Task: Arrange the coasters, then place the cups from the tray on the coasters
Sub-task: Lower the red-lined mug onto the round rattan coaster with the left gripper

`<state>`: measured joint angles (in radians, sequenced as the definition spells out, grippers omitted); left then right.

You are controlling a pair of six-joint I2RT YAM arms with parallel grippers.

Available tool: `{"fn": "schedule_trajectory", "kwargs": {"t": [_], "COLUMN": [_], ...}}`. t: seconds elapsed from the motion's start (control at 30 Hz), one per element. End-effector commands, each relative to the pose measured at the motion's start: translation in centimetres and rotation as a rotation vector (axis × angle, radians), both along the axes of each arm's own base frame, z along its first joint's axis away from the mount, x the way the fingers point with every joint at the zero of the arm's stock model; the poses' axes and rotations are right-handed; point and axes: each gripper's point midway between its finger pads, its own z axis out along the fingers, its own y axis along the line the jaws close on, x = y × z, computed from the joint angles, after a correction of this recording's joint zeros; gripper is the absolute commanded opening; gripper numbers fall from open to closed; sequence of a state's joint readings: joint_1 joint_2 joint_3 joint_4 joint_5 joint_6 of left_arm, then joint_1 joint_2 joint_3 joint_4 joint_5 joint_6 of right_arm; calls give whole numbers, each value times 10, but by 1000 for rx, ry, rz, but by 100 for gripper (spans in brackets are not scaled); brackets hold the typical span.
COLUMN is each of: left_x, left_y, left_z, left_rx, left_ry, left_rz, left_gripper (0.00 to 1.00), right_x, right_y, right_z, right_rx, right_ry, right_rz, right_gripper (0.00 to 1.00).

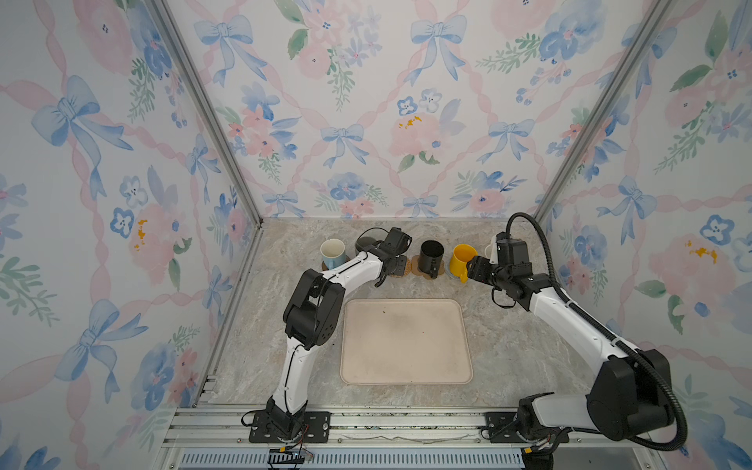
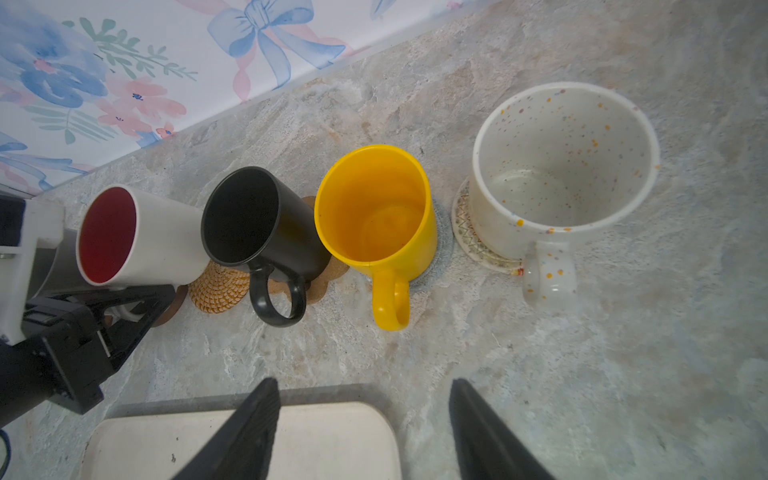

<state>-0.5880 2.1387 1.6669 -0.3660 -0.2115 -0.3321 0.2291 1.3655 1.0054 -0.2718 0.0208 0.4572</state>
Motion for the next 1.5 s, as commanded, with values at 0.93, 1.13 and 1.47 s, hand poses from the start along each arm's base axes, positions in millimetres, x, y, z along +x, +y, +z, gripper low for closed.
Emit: {"fn": "schedule_trajectory", "kwargs": {"t": [0.93,1.13,1.47], "left_x": [6,5,4], "left_y": [0,0,1], "left_z": [-11,-13,-19], "left_rx": [-3,2,3], "left_ry": [-2,0,12], "left_rz": [-4,-5,-3], "left_gripper": [0,0,0], "right_x": [-1,0,0], "right_y": [-2,-1,-1], "right_z": [-3,-3,-4], "right_rx": [15,16,16], "right_ry": [1,2,5], "right_rz": [-4,-3,-1], "right_gripper": [67,67,67]}}
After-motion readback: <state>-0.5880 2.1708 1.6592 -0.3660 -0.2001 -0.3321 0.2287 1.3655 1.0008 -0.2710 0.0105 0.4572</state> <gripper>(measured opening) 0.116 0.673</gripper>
